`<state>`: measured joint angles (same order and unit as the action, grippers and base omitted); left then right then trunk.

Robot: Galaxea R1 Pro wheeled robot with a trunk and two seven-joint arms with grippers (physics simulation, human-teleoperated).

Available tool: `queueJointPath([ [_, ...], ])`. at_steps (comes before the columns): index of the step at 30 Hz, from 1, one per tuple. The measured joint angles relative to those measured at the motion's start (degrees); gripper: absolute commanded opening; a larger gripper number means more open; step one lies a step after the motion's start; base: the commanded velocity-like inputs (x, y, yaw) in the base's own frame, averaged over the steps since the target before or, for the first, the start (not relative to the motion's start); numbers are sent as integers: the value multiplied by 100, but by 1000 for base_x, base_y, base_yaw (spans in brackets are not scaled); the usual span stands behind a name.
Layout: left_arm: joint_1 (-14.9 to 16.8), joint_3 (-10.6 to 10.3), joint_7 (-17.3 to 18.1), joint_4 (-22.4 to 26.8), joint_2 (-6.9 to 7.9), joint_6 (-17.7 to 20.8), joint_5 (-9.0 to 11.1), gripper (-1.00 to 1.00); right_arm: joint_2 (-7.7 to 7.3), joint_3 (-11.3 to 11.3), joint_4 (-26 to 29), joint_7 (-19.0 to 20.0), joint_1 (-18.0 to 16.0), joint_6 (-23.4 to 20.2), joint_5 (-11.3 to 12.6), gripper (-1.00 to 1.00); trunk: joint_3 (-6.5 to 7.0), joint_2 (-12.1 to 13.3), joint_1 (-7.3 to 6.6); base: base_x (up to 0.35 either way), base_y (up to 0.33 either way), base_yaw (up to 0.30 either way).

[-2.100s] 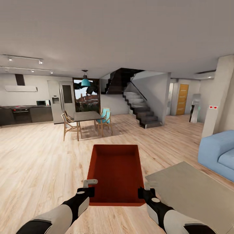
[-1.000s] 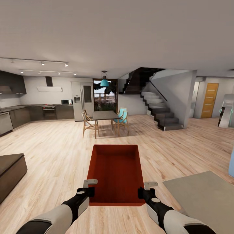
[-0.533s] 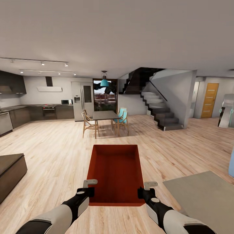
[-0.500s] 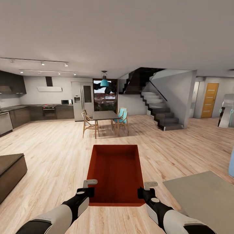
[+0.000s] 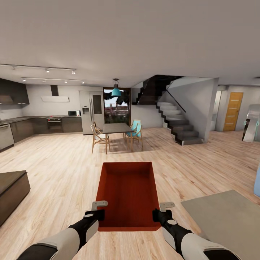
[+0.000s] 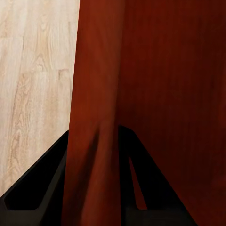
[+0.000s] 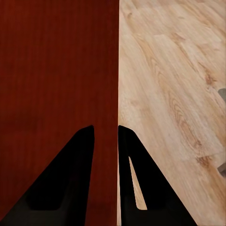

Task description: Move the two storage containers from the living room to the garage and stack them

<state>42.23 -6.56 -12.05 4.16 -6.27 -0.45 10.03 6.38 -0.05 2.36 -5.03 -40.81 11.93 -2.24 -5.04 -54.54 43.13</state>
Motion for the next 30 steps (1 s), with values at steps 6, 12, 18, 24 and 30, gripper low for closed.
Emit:
queueJointPath([
  [6, 0, 23, 1, -68, -3, 0, 25, -100, -1, 25, 0, 4, 1, -76, -7, -100, 0, 0, 0, 0, 0, 0],
  [12, 1, 40, 1, -94, -5, 0, 24, -100, -2, 38, 0, 6, 1, -104, -6, -100, 0, 0, 0, 0, 0, 0],
  [18, 1, 44, 1, -96, -6, 0, 21, -100, -2, 40, 0, 6, 1, -106, -5, -100, 0, 0, 0, 0, 0, 0],
  [24, 1, 42, 1, -97, -6, 0, 23, -100, -2, 41, 0, 6, 1, -107, -3, -100, 0, 0, -1, 19, 0, 0],
  [30, 1, 46, 3, -96, -5, -6, 18, -100, -2, 43, 0, 5, 1, -99, -2, -100, 0, 0, -3, 177, 0, 0],
])
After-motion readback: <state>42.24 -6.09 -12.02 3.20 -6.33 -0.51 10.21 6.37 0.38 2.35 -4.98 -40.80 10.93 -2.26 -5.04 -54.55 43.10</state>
